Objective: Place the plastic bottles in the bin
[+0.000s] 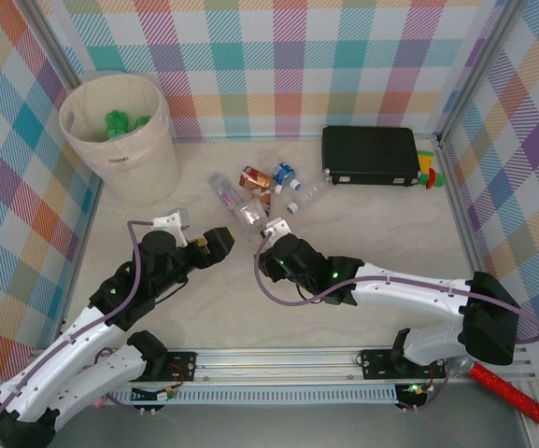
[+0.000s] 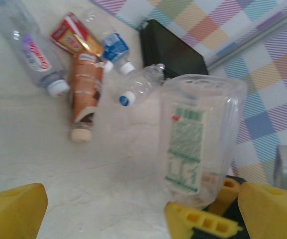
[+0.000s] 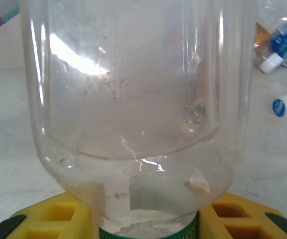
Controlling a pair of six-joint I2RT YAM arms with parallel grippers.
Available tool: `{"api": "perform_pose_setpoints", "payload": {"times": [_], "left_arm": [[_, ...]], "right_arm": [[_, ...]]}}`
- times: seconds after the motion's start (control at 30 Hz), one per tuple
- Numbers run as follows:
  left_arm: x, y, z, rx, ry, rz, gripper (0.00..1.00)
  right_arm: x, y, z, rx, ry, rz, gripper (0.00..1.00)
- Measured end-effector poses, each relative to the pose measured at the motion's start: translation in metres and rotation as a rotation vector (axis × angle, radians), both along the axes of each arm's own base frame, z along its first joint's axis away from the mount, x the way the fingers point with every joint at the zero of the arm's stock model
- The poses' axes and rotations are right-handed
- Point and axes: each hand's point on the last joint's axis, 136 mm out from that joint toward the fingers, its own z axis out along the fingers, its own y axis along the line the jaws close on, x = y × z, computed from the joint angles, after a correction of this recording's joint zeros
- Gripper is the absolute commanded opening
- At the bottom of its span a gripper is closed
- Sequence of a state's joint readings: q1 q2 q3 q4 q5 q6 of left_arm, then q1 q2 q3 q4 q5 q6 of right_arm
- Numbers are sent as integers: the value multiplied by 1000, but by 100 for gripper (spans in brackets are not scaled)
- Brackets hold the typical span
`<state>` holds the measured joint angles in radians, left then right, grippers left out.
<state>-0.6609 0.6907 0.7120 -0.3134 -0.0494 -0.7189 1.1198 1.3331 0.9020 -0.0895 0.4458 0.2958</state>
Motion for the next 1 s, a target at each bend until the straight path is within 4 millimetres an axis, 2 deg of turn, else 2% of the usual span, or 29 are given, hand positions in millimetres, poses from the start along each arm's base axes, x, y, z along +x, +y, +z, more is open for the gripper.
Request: {"api": "perform_pose_setpoints", "payload": {"times": [0.27,0.43,0.67,0.7,0.73,0.77,0.9,1.0], "left_arm": [[5,-25,16,-107,-9,-109,94],[6,-38,20,-151,-8,-162,86],[8,-44,19,-165,5,-189,70],[8,-44,18,-165,8,-191,64],[9,-44,19,-166,9,-192,59],[8,-45,19,-163,7,-196,55],[9,-45,22,-156,2,-197,54],[10,-42,29,-136,-9,-185,53]], "right_arm": [[-20,17,12,48,-6,170,35],[-33,24,16,73,13,254,35],[-45,26,25,109,7,328,36],[-46,27,25,109,6,333,36],[-47,27,24,108,9,338,39],[-47,27,23,107,9,341,48],[-49,25,25,114,-10,352,98],[-49,18,25,115,-30,346,99]]}}
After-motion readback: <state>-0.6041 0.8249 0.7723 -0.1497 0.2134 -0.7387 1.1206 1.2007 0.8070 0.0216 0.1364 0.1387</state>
